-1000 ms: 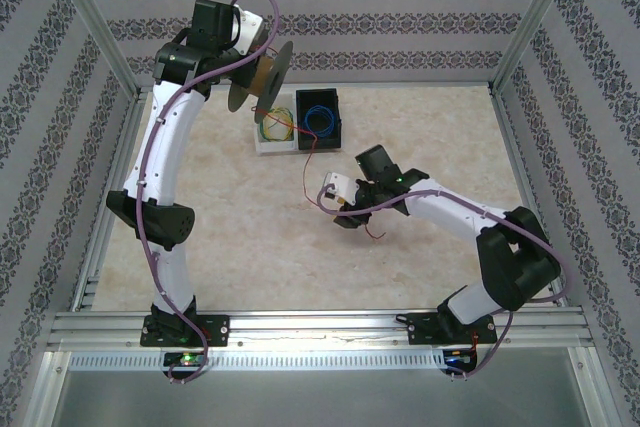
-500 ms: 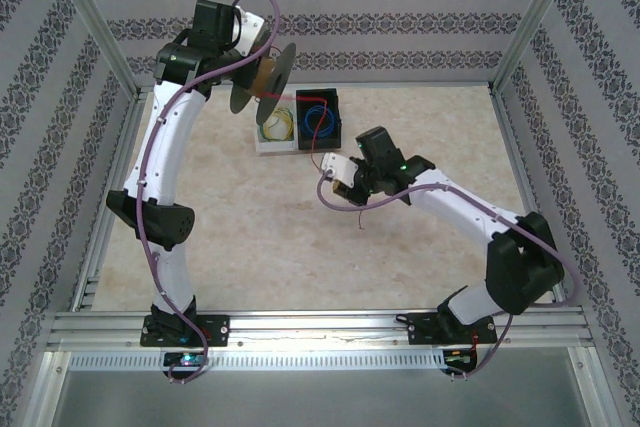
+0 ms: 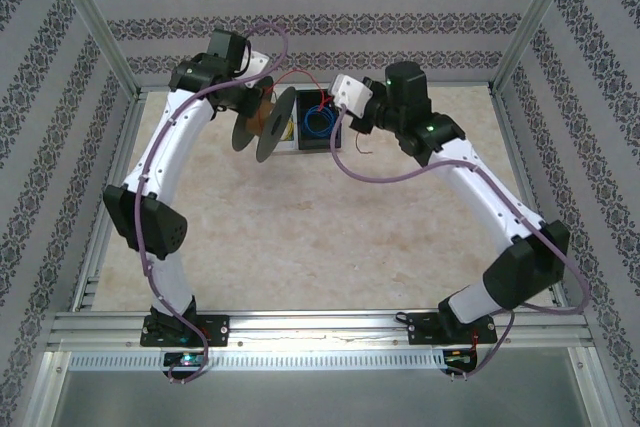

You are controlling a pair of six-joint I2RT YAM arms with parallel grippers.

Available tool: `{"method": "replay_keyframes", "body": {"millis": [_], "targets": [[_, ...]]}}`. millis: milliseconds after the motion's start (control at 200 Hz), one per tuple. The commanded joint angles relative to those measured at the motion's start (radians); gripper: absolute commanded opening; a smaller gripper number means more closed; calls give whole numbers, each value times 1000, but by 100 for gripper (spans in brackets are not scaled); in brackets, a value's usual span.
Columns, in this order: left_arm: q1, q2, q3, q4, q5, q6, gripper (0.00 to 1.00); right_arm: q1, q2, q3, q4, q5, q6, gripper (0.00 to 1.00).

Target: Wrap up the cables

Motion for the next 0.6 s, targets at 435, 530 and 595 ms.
{"method": "replay_keyframes", "body": {"millis": [435, 530, 595], "targets": [[22, -330, -124, 115, 116, -15, 0, -85, 345, 84, 139, 195, 54, 0], [33, -332, -102, 150, 157, -35, 0, -86, 366, 60, 132, 209, 67, 0], [41, -331, -92, 189, 162, -57, 0, -85, 378, 45, 117, 211, 79, 0]]}}
